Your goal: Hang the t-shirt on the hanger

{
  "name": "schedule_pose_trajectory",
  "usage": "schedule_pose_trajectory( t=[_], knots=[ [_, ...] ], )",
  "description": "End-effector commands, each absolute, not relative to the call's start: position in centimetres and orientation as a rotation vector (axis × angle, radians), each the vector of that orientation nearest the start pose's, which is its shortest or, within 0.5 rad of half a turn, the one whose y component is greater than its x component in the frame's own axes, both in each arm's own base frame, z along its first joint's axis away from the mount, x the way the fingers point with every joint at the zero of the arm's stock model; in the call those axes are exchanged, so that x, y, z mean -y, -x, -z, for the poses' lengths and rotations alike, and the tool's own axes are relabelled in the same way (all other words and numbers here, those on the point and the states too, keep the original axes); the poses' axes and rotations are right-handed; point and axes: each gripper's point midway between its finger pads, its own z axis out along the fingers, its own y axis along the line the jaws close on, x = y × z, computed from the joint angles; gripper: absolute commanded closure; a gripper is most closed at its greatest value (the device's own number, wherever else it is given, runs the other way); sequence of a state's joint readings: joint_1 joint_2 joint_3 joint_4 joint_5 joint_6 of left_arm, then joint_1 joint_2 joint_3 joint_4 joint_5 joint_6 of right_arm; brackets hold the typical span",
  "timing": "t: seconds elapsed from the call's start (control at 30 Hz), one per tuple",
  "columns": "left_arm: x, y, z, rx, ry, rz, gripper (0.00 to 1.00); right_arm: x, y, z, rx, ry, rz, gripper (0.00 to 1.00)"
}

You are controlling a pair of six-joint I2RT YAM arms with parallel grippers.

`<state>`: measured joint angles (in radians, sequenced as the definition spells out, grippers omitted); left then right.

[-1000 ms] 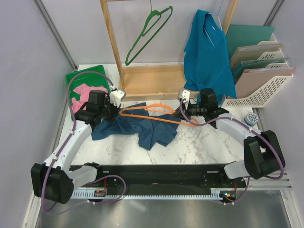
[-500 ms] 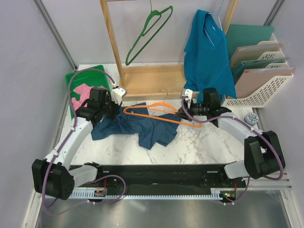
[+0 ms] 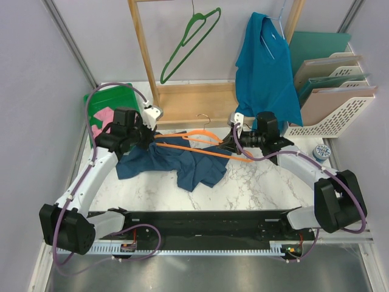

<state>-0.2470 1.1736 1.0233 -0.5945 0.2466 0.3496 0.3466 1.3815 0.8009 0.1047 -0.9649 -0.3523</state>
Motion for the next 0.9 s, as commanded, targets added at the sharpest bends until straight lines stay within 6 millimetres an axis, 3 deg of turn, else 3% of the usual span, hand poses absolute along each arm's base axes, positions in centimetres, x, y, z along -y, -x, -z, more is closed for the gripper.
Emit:
schedule_pose_trajectory(
  t=[0.0,0.33,0.63,0.87],
  knots=[
    [12.7,-30.6,-21.2,-2.084,-0.822,0.335,0.98,-27.2,-28.0,-20.3,-1.372,1.225,-1.024,1.00],
    [15.1,-29.0,-22.5,-2.050,-0.912,0.438,0.98,-28.4,-26.6,-17.9,-1.384,1.278,-1.064,1.00],
    [18.9,-26.4,-22.8,-2.018,-1.034,0.573,0.98,-31.3,-25.6,-18.5,-1.324,1.277,-1.117,1.00],
    [20.9,-24.3,-23.0,-1.958,-1.159,0.615,0.98,-31.9,-25.1,-18.0,-1.326,1.285,-1.119,1.00]
  ],
)
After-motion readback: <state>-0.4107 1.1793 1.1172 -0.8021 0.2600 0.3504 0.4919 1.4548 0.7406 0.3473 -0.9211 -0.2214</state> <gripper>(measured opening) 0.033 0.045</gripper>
